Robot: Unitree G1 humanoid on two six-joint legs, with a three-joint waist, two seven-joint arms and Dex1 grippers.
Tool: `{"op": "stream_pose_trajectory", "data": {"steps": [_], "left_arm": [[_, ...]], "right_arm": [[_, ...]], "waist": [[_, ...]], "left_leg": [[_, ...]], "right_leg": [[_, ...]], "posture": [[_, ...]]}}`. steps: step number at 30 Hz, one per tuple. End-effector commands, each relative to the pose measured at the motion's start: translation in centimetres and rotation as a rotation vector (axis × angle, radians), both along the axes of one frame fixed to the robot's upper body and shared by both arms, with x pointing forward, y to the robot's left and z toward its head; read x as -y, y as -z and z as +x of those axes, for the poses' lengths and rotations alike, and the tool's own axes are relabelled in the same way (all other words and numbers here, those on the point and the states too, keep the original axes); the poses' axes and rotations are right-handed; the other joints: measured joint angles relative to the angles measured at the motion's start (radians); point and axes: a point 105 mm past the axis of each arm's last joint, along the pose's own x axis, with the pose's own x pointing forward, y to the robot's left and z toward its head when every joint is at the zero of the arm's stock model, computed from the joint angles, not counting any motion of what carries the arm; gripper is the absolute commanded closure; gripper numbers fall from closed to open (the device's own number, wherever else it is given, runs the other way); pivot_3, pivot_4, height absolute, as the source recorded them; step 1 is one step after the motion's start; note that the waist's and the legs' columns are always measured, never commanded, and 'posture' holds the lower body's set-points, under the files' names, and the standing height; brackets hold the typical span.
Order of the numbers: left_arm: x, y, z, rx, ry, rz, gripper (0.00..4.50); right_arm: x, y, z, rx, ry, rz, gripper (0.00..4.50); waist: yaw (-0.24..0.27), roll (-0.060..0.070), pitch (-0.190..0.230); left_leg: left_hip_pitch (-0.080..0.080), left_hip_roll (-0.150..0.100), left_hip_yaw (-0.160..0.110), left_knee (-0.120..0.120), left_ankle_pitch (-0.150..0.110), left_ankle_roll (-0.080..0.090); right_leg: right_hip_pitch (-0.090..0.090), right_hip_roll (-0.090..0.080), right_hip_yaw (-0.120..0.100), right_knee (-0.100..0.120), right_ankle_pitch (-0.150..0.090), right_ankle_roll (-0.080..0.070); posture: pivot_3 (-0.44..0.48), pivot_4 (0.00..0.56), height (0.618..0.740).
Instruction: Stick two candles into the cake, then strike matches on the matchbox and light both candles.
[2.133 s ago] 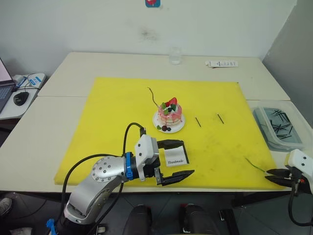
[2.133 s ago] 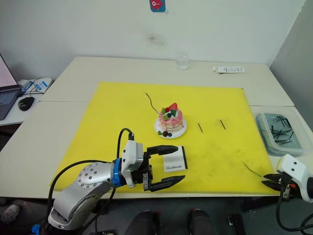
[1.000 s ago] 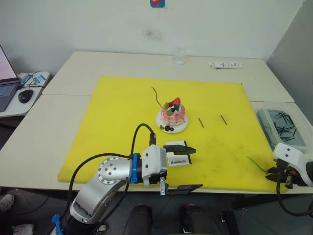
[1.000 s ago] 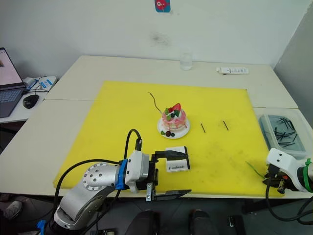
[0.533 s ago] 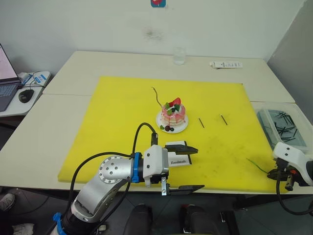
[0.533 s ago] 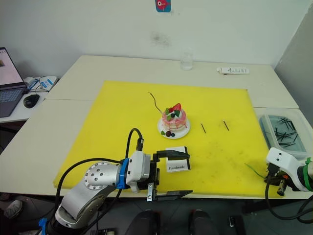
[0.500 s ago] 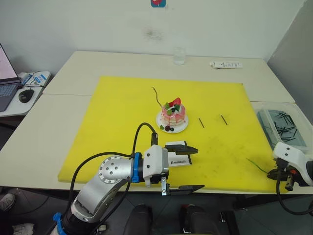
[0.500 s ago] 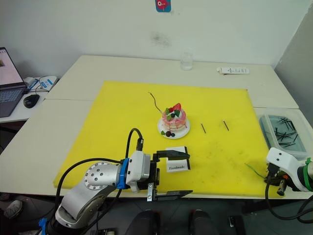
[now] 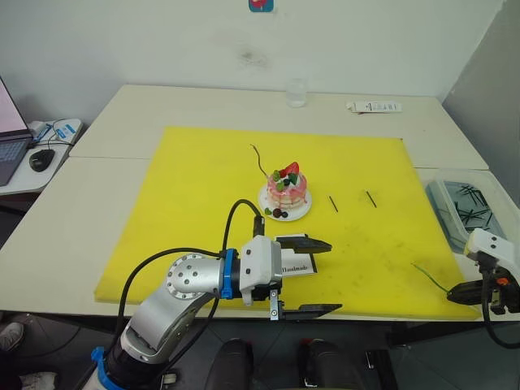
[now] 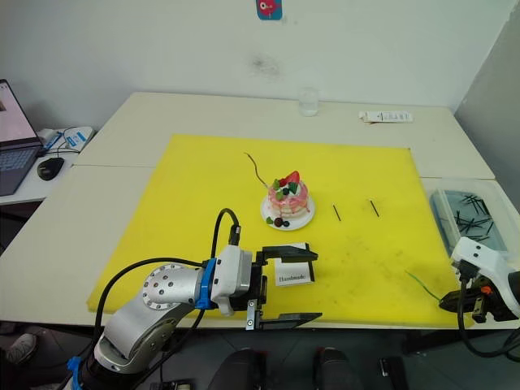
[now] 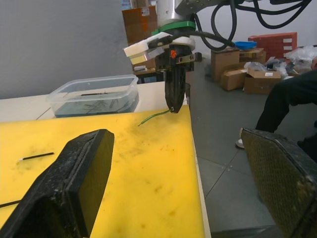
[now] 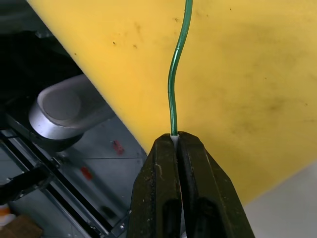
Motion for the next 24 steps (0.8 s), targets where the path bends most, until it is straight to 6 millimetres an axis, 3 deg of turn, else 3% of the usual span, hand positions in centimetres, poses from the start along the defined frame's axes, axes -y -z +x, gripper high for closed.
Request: {"op": "stream_pose_trajectory", "data": {"steps": [1,2,5,8,11,17,24], "left_arm": [[-0.1,-0.4,0.0,0.005,-0.008,-0.026,0.00],[-0.4,-0.4,0.4,0.001,-0.035,-0.030,0.00],[-1.4,-1.0,2.7,-0.048,-0.180,-0.083,0.00],[-2.1,-1.6,4.7,-0.091,-0.348,-0.148,0.00],[-2.6,-2.1,5.7,-0.125,-0.470,-0.205,0.00],[-3.7,-2.3,7.5,-0.141,-0.660,-0.254,0.00],[-4.1,-3.0,7.8,-0.123,-0.712,-0.254,0.00]], "right_arm": [[-2.2,-3.0,1.2,0.077,-0.010,0.147,4.48],[-3.4,-3.8,2.0,0.124,-0.009,0.220,4.48],[-8.2,-6.5,6.7,0.403,0.076,0.473,4.48],[-12.9,-8.1,9.0,0.553,0.093,0.652,4.48],[-15.6,-9.3,11.1,0.718,0.169,0.752,4.48],[-18.6,-9.5,14.0,1.012,0.300,0.834,4.48],[-19.8,-8.0,15.4,1.117,0.340,0.845,4.48]], "waist": [[-0.004,0.000,0.000],[-0.009,0.000,0.000],[-0.028,-0.009,0.002],[-0.028,-0.006,0.003],[-0.021,-0.004,0.003],[-0.020,-0.003,0.002],[-0.024,-0.003,0.002]], "left_leg": [[0.000,0.000,0.000,0.000,0.000,0.000],[0.000,0.001,0.000,0.000,0.000,0.000],[0.002,0.003,-0.002,0.001,0.000,0.000],[0.001,0.001,-0.011,0.000,0.000,0.000],[-0.001,0.002,-0.008,0.000,0.000,0.000],[-0.012,0.000,-0.003,0.001,0.000,0.000],[-0.010,0.001,-0.002,0.001,0.000,0.000]], "right_leg": [[0.000,0.000,0.000,0.000,0.000,0.000],[0.000,0.000,0.000,0.000,0.000,0.000],[0.002,0.002,0.000,0.001,0.000,0.000],[0.001,0.003,0.000,0.002,0.001,0.002],[0.000,0.006,0.000,0.004,0.004,0.006],[-0.009,0.006,0.003,0.002,0.004,0.010],[-0.009,0.006,0.002,0.003,0.005,0.009]], "posture": [[0.000,0.150,0.740],[0.000,0.150,0.740],[0.000,0.150,0.740],[0.000,0.150,0.740],[0.000,0.150,0.740],[0.000,0.150,0.740],[0.000,0.150,0.740]]}}
